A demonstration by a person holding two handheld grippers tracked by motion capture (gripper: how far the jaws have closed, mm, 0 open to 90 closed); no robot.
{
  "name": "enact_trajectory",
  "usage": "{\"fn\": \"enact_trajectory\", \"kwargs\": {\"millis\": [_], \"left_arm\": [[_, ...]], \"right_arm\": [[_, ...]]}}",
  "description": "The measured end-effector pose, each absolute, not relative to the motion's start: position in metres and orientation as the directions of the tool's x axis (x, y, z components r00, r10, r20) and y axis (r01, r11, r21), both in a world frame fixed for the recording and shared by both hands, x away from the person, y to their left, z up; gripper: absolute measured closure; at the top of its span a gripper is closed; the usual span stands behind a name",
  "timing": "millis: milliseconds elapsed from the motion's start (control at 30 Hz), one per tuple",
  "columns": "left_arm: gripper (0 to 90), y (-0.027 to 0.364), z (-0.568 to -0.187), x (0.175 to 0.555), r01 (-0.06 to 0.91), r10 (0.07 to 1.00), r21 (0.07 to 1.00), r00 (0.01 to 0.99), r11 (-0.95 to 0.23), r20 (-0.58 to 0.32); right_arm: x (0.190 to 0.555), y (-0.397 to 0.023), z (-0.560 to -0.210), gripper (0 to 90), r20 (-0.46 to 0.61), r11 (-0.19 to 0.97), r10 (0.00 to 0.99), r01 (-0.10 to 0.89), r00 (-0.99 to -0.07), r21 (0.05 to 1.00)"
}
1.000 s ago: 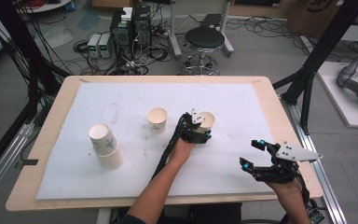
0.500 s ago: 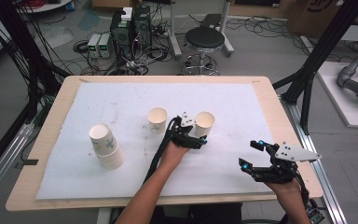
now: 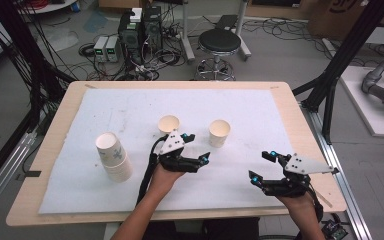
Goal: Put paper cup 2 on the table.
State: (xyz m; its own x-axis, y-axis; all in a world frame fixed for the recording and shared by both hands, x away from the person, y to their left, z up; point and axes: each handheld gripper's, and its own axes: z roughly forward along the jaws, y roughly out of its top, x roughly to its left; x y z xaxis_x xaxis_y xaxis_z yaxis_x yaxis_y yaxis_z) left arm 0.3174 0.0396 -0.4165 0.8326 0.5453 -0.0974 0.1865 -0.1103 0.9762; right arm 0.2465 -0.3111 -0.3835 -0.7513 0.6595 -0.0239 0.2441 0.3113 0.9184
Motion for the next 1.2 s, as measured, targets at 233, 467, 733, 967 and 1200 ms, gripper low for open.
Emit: {"fn": "enact_trajectory", "kwargs": {"millis": [233,467,733,967,1200], "left_arm": [[18.4,0.062,-0.402,0.298,0.149,0.542,0.986,0.836,-0.073,-0.087],[18.1,0.078,-0.393,0.287,0.138,0.564,0.989,0.821,-0.055,-0.083],[18.2,0.093,-0.385,0.276,0.125,0.563,0.991,0.823,-0.04,-0.081],[18.2,0.1,-0.386,0.268,0.118,0.571,0.992,0.818,-0.048,-0.07],[18.3,0.106,-0.385,0.266,0.113,0.575,0.992,0.816,-0.058,-0.06]], "right_arm": [[0.249,-0.312,-0.386,21.4,-0.024,0.313,0.67,0.253,-0.742,0.915],[0.251,-0.311,-0.386,20.7,-0.035,0.332,0.675,0.261,-0.737,0.907],[0.253,-0.314,-0.384,20.4,-0.044,0.337,0.688,0.265,-0.724,0.903],[0.254,-0.313,-0.385,20.4,-0.038,0.341,0.685,0.274,-0.728,0.899],[0.253,-0.314,-0.385,20.4,-0.03,0.335,0.685,0.278,-0.728,0.9]]}}
